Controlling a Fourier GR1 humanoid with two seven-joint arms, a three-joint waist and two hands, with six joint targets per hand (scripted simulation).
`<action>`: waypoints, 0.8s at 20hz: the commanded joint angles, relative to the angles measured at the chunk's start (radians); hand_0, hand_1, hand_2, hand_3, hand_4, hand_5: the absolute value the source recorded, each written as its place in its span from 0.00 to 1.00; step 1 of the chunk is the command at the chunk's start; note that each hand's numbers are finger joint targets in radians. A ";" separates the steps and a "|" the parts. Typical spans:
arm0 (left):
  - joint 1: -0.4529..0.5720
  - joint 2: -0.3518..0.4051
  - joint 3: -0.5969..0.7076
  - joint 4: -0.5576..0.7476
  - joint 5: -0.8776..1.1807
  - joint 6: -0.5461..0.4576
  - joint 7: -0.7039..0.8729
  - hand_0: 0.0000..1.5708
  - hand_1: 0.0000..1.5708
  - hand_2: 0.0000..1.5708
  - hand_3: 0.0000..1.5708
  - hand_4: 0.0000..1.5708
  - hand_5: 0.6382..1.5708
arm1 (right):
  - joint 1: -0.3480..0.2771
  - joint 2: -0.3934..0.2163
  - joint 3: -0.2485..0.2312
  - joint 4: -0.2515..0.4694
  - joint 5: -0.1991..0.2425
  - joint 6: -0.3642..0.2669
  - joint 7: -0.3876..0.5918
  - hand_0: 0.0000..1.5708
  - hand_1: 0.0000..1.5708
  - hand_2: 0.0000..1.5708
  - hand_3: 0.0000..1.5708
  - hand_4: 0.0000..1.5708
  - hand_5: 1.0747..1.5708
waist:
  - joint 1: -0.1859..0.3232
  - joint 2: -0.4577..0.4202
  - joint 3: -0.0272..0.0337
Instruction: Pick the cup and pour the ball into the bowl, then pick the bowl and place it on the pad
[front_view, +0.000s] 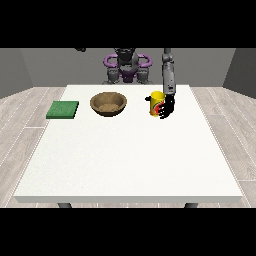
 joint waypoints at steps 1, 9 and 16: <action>0.011 0.018 -0.013 0.020 -0.078 0.160 -0.075 0.84 0.84 1.00 1.00 0.64 0.92 | 0.007 -0.037 -0.042 -0.009 -0.059 0.052 0.001 0.00 0.00 0.00 0.00 0.00 0.98 | -0.036 0.018 0.0004; 0.011 -0.006 -0.080 0.036 -0.161 0.264 -0.015 0.85 0.85 1.00 1.00 0.68 0.90 | 0.053 -0.074 -0.164 0.086 -0.160 0.089 0.029 0.00 0.00 0.00 0.00 0.06 0.98 | 0.015 -0.127 0.0016; -0.098 -0.035 -0.232 0.003 -0.343 0.420 0.193 0.87 0.87 1.00 1.00 0.71 0.94 | 0.066 -0.048 -0.167 0.218 -0.114 0.094 -0.029 0.00 0.00 0.00 0.00 0.15 0.98 | 0.092 -0.199 0.0015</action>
